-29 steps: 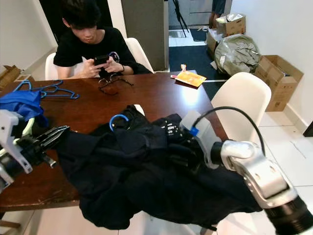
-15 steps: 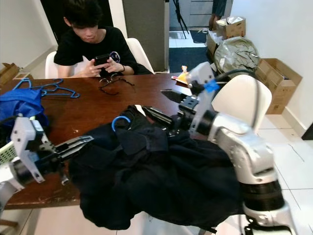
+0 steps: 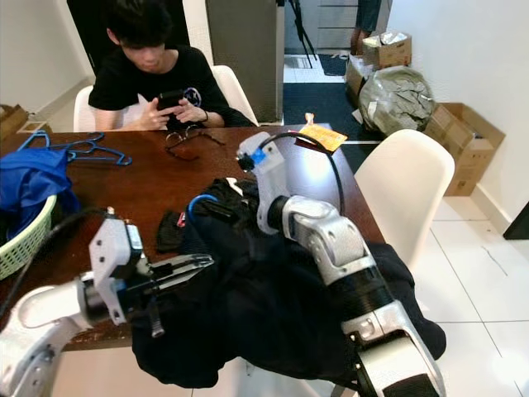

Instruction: Hang hanger

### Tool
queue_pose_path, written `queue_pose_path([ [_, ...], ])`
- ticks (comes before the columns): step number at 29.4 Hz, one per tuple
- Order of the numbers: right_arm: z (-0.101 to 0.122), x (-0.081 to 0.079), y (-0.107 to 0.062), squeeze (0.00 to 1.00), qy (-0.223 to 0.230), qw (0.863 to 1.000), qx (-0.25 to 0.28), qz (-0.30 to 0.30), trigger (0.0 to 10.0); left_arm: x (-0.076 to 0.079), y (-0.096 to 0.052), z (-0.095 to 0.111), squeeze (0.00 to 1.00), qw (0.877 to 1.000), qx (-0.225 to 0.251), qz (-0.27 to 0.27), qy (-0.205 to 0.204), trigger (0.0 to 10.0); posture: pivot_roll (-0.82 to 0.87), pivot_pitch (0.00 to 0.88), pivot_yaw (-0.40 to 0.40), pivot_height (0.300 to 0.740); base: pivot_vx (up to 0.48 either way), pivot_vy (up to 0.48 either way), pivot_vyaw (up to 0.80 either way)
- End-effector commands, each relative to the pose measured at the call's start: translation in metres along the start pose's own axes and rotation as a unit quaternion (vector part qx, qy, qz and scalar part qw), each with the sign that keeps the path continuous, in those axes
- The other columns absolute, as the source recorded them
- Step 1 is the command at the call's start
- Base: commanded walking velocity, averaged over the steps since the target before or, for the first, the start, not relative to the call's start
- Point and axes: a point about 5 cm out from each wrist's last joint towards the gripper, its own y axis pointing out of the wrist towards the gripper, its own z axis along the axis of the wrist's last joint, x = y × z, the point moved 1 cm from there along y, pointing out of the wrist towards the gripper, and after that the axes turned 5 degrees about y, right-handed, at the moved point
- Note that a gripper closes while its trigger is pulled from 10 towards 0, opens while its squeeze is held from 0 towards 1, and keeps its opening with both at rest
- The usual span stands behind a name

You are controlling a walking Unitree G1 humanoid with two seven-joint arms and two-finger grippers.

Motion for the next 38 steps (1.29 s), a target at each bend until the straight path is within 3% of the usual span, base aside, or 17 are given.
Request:
queue_pose_path([
  [1,0.001,0.002,0.004,0.0,-0.003,1.0,0.01,-0.007,10.0,0.001,0.003,-0.002,0.0,1.0,-0.004,0.006,0.004,10.0,0.12,0.0,-0.06,0.735,0.0,0.0,0.0],
  [5,-0.003,0.009,0.013,0.0,0.03,0.999,0.035,-0.028,10.0,-0.002,0.006,-0.007,0.0,0.999,0.002,0.038,-0.004,10.0,0.15,0.0,-0.068,0.735,0.0,0.0,0.0],
  [6,-0.006,0.012,0.014,0.0,0.061,0.997,0.049,-0.028,10.0,-0.003,0.005,-0.007,0.0,0.999,0.007,0.047,-0.009,10.0,0.16,0.001,-0.071,0.735,0.0,0.0,0.0],
  [10,-0.006,0.012,0.014,0.0,0.061,0.997,0.049,-0.028,10.0,-0.003,0.005,-0.007,0.0,0.999,0.007,0.047,-0.009,10.0,0.16,0.001,-0.071,0.735,0.0,0.0,0.0],
  [11,-0.01,0.013,0.015,0.0,0.091,0.994,0.059,-0.012,10.0,-0.003,0.005,-0.007,0.0,0.999,0.007,0.044,-0.009,10.0,0.18,0.005,-0.074,0.735,0.0,0.0,0.0],
  [12,-0.01,0.013,0.015,0.0,0.091,0.994,0.059,-0.012,10.0,-0.003,0.005,-0.007,0.0,0.999,0.007,0.044,-0.009,10.0,0.18,0.005,-0.074,0.735,0.0,0.0,0.0],
  [13,-0.018,0.013,0.015,0.0,0.138,0.988,0.065,0.014,10.0,-0.001,0.004,-0.007,0.0,0.999,0.003,0.036,-0.009,10.0,0.19,0.006,-0.067,0.735,0.0,0.0,0.0],
  [15,-0.018,0.013,0.015,0.0,0.138,0.988,0.065,0.014,10.0,-0.001,0.004,-0.007,0.0,0.999,0.003,0.036,-0.009,10.0,0.19,0.006,-0.067,0.735,0.0,0.0,0.0],
  [16,-0.026,0.014,0.017,0.0,0.165,0.984,0.061,0.023,10.0,0.002,0.003,-0.007,0.0,1.0,0.0,0.024,-0.008,10.0,0.19,0.005,-0.065,0.735,0.0,0.0,0.0],
  [21,-0.038,0.013,0.022,0.0,0.174,0.984,0.039,0.023,10.0,0.01,0.005,-0.009,0.0,1.0,-0.013,-0.008,0.004,10.0,0.19,0.003,-0.069,0.735,0.0,0.0,0.0],
  [25,-0.045,0.007,0.03,0.0,0.166,0.985,0.023,0.026,10.0,0.03,0.013,-0.011,0.0,0.995,-0.04,-0.076,0.044,10.0,0.2,0.001,-0.076,0.735,0.0,0.0,0.0],
  [30,-0.046,0.007,0.032,0.0,0.167,0.985,0.026,0.025,10.0,0.042,0.019,-0.012,0.0,0.991,-0.045,-0.114,0.057,10.0,0.2,0.004,-0.077,0.735,0.0,0.0,0.0],
  [38,-0.041,0.015,0.029,0.0,0.187,0.981,0.047,0.018,10.0,0.042,0.02,-0.012,0.0,0.991,-0.045,-0.117,0.055,10.0,0.2,0.008,-0.073,0.735,0.0,0.0,0.0],
])
